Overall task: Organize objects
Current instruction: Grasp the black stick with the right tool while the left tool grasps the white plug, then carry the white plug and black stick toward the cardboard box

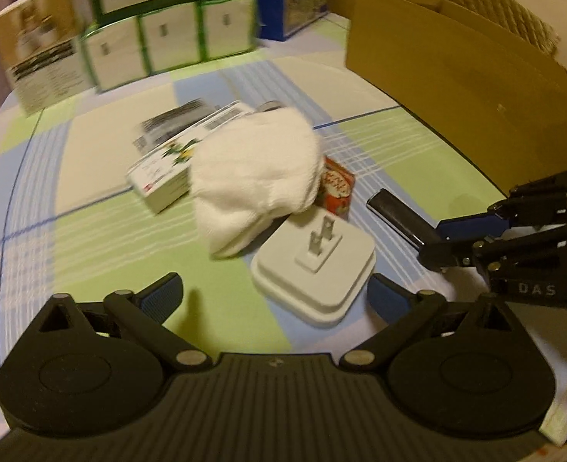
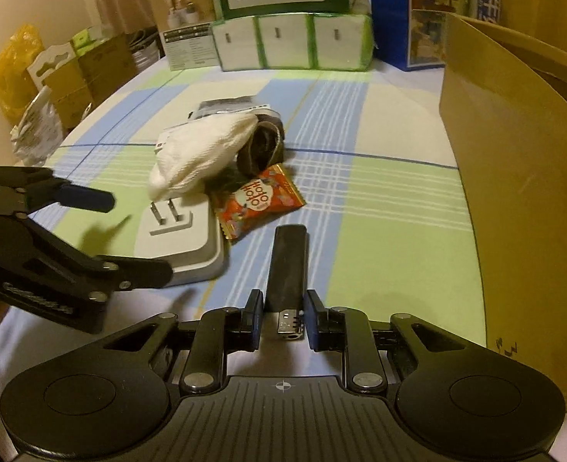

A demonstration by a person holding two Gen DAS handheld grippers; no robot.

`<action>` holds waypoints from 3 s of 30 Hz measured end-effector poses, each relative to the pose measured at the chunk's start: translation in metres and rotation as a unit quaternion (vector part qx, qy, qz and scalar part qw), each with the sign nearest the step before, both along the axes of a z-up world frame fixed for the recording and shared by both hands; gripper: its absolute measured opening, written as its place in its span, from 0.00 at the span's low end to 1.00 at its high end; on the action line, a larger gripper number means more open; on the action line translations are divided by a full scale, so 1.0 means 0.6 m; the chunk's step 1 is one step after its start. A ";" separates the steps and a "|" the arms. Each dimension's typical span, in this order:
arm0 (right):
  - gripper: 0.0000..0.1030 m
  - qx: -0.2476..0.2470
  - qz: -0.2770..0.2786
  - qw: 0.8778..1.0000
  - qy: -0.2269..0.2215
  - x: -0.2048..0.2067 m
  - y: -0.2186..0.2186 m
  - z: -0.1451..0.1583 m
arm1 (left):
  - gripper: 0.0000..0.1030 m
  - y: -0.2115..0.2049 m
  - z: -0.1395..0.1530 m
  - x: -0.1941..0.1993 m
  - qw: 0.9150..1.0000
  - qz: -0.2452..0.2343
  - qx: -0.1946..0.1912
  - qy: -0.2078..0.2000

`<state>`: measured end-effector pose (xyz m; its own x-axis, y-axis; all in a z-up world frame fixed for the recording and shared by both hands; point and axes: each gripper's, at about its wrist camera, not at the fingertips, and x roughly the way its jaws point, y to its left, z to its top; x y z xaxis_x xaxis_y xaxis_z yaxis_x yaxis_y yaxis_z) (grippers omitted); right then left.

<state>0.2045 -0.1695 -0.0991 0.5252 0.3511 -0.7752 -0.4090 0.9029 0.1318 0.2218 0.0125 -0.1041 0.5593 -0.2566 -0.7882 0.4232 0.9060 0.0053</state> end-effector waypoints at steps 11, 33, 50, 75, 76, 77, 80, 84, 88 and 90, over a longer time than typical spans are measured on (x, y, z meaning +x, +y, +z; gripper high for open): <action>0.19 0.013 -0.012 1.000 0.003 0.001 -0.006 0.001 | 0.60 -0.029 -0.014 0.010 0.999 -0.032 -0.010 0.009; 0.29 -0.002 -0.024 0.999 -0.030 0.009 0.005 -0.006 | 0.66 -0.034 -0.011 -0.047 0.998 0.061 -0.002 -0.001; 0.18 -0.028 -0.036 0.998 -0.037 0.002 0.008 -0.004 | 0.58 -0.035 -0.012 -0.050 0.997 0.079 -0.001 -0.005; 0.18 0.026 -0.084 0.987 -0.135 -0.091 -0.103 0.233 | 0.58 -0.141 0.166 -0.144 0.993 0.094 -0.048 -0.055; 0.18 0.025 -0.091 0.986 -0.141 -0.093 -0.116 0.244 | 0.58 -0.154 0.180 -0.146 0.993 0.087 -0.052 -0.059; 0.18 0.024 -0.098 0.984 -0.145 -0.094 -0.130 0.253 | 0.58 -0.165 0.191 -0.148 0.993 0.080 -0.055 -0.063; 0.18 0.017 -0.117 0.981 -0.154 -0.097 -0.175 0.277 | 0.58 -0.203 0.222 -0.149 0.994 0.060 -0.060 -0.075; 0.18 0.004 -0.133 0.978 -0.159 -0.102 -0.231 0.301 | 0.58 -0.254 0.257 -0.146 0.993 0.038 -0.066 -0.085; 0.18 -0.004 -0.143 0.978 -0.150 -0.096 -0.277 0.312 | 0.58 -0.303 0.281 -0.141 0.993 0.021 -0.067 -0.090; 0.18 0.001 -0.147 0.979 -0.142 -0.092 -0.300 0.312 | 0.58 -0.319 0.286 -0.138 0.993 0.018 -0.071 -0.088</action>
<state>0.1494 -0.3492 0.0883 0.7985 0.1532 -0.5821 -0.1518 0.9871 0.0515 0.1392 -0.1786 0.0676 0.6961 -0.3351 -0.6350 0.3938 0.9177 -0.0525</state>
